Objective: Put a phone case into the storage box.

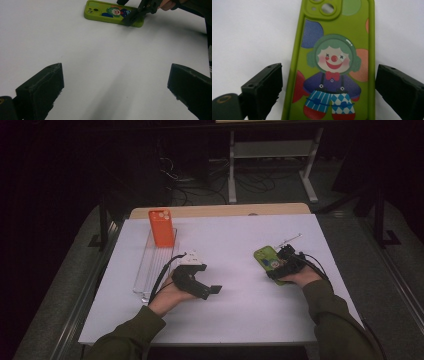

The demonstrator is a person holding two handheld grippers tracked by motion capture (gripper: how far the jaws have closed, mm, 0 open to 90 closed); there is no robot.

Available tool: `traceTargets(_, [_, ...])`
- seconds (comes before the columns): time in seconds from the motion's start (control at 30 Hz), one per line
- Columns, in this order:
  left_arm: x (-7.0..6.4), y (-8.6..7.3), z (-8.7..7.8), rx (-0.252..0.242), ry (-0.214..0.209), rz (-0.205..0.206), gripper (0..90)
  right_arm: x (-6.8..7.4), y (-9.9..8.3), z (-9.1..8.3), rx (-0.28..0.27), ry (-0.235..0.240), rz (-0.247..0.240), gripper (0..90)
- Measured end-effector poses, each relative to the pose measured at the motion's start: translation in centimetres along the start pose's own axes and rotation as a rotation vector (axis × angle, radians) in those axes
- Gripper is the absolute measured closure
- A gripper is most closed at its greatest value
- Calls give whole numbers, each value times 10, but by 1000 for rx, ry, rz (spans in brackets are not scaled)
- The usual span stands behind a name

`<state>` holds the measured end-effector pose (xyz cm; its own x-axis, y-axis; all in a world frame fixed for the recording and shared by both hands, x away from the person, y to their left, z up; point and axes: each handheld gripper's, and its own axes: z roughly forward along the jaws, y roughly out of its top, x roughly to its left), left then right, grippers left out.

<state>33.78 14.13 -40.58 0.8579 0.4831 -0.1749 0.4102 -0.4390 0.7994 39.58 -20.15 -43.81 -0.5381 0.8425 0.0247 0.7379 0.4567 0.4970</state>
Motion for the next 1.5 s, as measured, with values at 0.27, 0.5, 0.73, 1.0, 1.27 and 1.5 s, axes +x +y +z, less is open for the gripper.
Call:
traceTargets(0.27, [1, 0, 0, 2, 0, -1, 3, -2, -1, 2, 17, 10, 14, 129])
traceTargets(0.5, [1, 0, 1, -1, -2, -6, 3, -4, 0, 1, 25, 11, 16, 151])
traceTargets(0.73, [3, 5, -2, 18, -31, 2, 3, -10, 0, -3, 11, 44, 27, 154])
traceTargets(1.0, [6, 18, -6, 27, -45, 25, 3, -9, 10, -23, -13, 58, -50, 155])
traceTargets(1.27, [9, 29, -9, 59, -41, 74, 3, 0, 19, -38, -19, 95, -154, 155])
traceTargets(1.5, [11, 38, -12, 76, -50, 124, 3, 19, 26, -44, 4, 147, -267, 155])
